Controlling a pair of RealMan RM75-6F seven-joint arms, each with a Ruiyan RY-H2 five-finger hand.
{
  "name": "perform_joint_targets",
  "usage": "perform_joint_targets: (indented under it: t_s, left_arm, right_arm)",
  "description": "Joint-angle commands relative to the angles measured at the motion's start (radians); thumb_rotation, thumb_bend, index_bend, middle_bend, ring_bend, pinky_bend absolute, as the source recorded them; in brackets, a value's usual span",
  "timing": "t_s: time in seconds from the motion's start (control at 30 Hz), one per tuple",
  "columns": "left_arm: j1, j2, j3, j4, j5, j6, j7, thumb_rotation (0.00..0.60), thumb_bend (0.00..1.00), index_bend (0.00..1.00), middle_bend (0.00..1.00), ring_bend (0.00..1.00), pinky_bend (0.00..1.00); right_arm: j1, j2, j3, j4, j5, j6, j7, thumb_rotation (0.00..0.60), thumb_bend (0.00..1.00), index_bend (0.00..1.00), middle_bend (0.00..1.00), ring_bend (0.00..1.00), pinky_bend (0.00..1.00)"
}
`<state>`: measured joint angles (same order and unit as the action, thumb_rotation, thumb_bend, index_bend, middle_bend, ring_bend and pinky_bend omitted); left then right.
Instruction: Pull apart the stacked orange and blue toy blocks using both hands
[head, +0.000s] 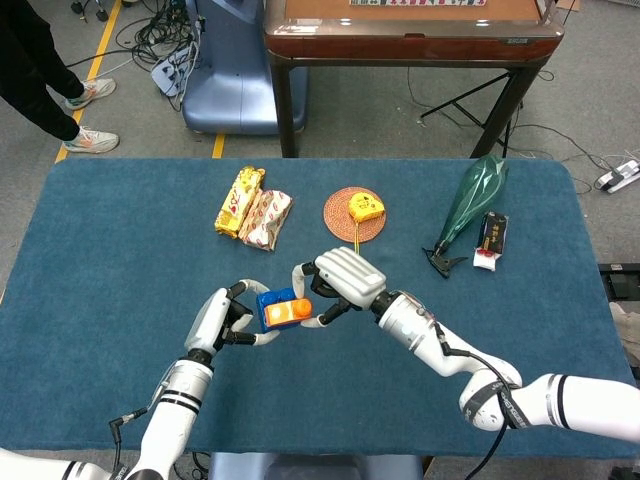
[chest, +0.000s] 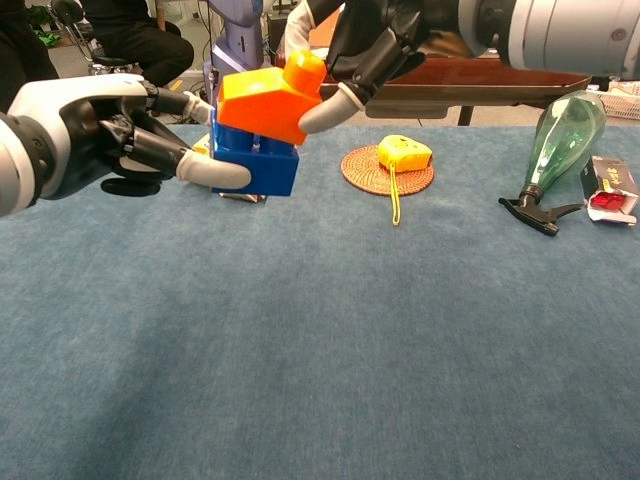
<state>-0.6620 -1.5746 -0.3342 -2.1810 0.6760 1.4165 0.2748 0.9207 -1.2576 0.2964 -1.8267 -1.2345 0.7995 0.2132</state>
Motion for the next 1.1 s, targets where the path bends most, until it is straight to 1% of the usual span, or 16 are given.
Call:
perform_joint_targets:
  t_s: [0.03,0.27,0.43,0.6,0.7,0.73,0.8,0.83,0.9,0.93,0.97,1.07,1.1]
  left_arm:
    - [0.003,-0.005,0.007,0.006,0.008,0.004,0.007,0.600,0.00,0.67,1.00,1.00,1.00]
    - [0.008,-0.014,0.035,0.032,0.042,0.014,0.044,0.600,0.00,0.66,1.00,1.00,1.00]
    - [0.016,-0.020,0.063,0.047,0.053,0.012,0.070,0.600,0.00,0.66,1.00,1.00,1.00]
    - [0.009,-0.028,0.096,0.079,0.031,-0.017,0.119,0.600,0.00,0.65,1.00,1.00,1.00]
    - [0.001,-0.053,0.105,0.110,0.016,-0.036,0.135,0.600,0.00,0.64,1.00,1.00,1.00]
    - [-0.003,-0.063,0.107,0.122,0.015,-0.040,0.141,0.600,0.00,0.64,1.00,1.00,1.00]
    - [-0.012,-0.087,0.112,0.151,0.016,-0.045,0.159,0.600,0.00,0.62,1.00,1.00,1.00]
    - [-0.016,-0.097,0.113,0.165,0.015,-0.047,0.169,0.600,0.00,0.58,1.00,1.00,1.00]
    - [-0.027,-0.112,0.110,0.177,-0.014,-0.060,0.193,0.600,0.00,0.47,1.00,1.00,1.00]
    - [-0.031,-0.114,0.103,0.177,-0.030,-0.067,0.198,0.600,0.00,0.38,1.00,1.00,1.00]
    - [-0.035,-0.119,0.093,0.182,-0.043,-0.070,0.202,0.600,0.00,0.31,1.00,1.00,1.00]
    - [-0.040,-0.134,0.081,0.197,-0.035,-0.057,0.211,0.600,0.00,0.21,1.00,1.00,1.00]
    - [-0.041,-0.138,0.081,0.201,-0.025,-0.047,0.219,0.600,0.00,0.19,1.00,1.00,1.00]
  right_arm:
    - [-0.005,0.003,0.001,0.000,-0.007,0.006,0.010,0.600,0.32,0.68,1.00,1.00,1.00]
    - [-0.022,0.023,0.002,0.001,-0.013,0.024,0.027,0.600,0.32,0.68,1.00,1.00,1.00]
    - [-0.042,0.043,-0.019,0.017,-0.010,0.031,0.008,0.600,0.31,0.68,1.00,1.00,1.00]
    - [-0.062,0.028,-0.074,0.080,0.019,0.044,-0.107,0.600,0.31,0.68,1.00,1.00,1.00]
    - [-0.067,0.003,-0.107,0.124,0.042,0.047,-0.188,0.600,0.28,0.68,1.00,1.00,1.00]
    - [-0.068,-0.007,-0.114,0.136,0.047,0.049,-0.206,0.600,0.27,0.66,1.00,1.00,1.00]
    - [-0.071,-0.028,-0.127,0.165,0.057,0.053,-0.239,0.600,0.23,0.61,1.00,1.00,1.00]
    - [-0.072,-0.036,-0.131,0.176,0.060,0.054,-0.248,0.600,0.19,0.58,1.00,1.00,1.00]
    - [-0.075,-0.050,-0.137,0.198,0.065,0.053,-0.259,0.600,0.09,0.50,1.00,1.00,1.00]
    - [-0.076,-0.054,-0.138,0.205,0.067,0.051,-0.261,0.600,0.04,0.43,1.00,1.00,1.00]
    - [-0.078,-0.058,-0.139,0.213,0.072,0.048,-0.262,0.600,0.01,0.35,1.00,1.00,1.00]
    - [-0.083,-0.064,-0.141,0.226,0.070,0.046,-0.256,0.600,0.00,0.15,0.98,1.00,1.00]
    - [-0.088,-0.065,-0.141,0.230,0.065,0.049,-0.248,0.600,0.00,0.09,0.97,1.00,1.00]
